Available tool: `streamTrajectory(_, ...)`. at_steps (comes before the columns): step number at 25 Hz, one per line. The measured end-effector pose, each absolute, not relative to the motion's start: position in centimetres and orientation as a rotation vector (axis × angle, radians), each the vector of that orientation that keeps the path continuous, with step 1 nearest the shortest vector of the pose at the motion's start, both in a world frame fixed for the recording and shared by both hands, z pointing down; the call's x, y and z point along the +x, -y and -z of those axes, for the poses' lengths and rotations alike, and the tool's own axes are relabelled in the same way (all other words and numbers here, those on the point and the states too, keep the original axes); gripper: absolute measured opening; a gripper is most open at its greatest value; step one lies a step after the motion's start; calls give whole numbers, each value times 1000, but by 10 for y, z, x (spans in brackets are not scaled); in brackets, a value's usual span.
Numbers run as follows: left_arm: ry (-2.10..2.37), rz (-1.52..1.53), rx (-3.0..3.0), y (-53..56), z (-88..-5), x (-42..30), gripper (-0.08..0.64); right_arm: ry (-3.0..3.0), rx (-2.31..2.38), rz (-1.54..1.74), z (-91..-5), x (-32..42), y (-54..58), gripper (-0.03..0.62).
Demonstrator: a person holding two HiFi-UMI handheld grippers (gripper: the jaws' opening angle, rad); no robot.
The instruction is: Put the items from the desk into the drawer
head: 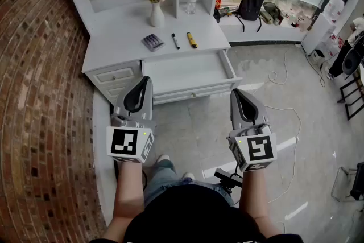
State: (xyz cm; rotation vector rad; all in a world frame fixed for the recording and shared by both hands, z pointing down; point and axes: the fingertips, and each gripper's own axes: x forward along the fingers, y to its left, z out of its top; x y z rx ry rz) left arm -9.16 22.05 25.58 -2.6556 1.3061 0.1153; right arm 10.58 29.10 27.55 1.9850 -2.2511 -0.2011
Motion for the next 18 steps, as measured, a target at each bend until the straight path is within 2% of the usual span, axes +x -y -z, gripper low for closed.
streamTrajectory(10, -1316, -112, -2655, -203, -256, -93, -2, 2323, 1977, 193, -272, 101, -270, 14)
streamTrajectory(11, -1319, -112, -2654, -200, -256, -94, -2, 2340, 1967, 180, -273, 99, -266, 77)
streamTrajectory(12, -1320, -111, -2652, -198, -257, -95, -2, 2357, 1959, 168, -274, 97, -262, 251)
streamTrajectory(13, -1322, -109, -2650, -196, -257, -96, -2, 2366, 1964, 162, -274, 96, -259, 361)
streamTrajectory(14, -1325, -107, -2648, -194, -256, -97, -2, 2368, 1981, 165, -272, 96, -256, 417)
streamTrajectory(15, -1329, -105, -2645, -192, -256, -99, -2, 2366, 2002, 168, -271, 97, -253, 453)
streamTrajectory(18, -1347, -103, -2638, -185, -256, -104, -2, 2357, 2043, 154, -270, 101, -247, 465)
